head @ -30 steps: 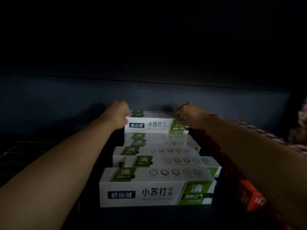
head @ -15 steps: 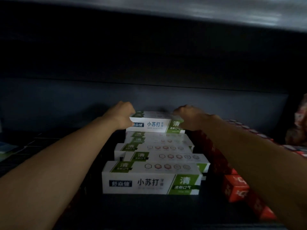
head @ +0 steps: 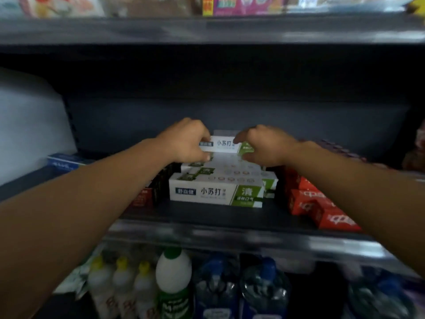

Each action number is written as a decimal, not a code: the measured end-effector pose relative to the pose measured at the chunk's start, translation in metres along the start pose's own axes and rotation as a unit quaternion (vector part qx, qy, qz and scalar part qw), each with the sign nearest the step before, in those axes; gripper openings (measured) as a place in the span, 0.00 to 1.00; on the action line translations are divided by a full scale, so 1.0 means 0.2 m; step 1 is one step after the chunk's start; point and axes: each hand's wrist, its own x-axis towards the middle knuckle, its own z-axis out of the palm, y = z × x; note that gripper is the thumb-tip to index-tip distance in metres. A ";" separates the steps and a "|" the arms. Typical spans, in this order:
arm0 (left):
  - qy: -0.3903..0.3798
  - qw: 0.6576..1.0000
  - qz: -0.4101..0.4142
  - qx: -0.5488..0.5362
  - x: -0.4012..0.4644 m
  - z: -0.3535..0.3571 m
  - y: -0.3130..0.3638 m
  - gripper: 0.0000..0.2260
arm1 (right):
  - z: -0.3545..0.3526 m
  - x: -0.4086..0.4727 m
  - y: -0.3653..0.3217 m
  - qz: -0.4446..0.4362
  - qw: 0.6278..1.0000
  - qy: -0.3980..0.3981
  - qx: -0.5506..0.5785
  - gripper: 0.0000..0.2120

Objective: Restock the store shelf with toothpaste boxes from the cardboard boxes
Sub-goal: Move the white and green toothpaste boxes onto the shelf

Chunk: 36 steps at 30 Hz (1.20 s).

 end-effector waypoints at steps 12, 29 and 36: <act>-0.074 0.983 0.166 -0.025 -0.78 0.47 0.03 0.20 | 0.31 -0.84 -0.66 0.001 0.999 0.009 0.048 0.15; -0.378 0.916 0.115 -0.062 -1.55 1.66 -0.30 0.11 | 1.60 -1.45 -1.44 -0.054 0.915 -0.342 0.205 0.25; -0.418 0.900 0.096 -0.082 -1.65 1.88 -0.31 0.23 | 1.90 -1.57 -1.63 0.019 0.894 -0.402 0.195 0.35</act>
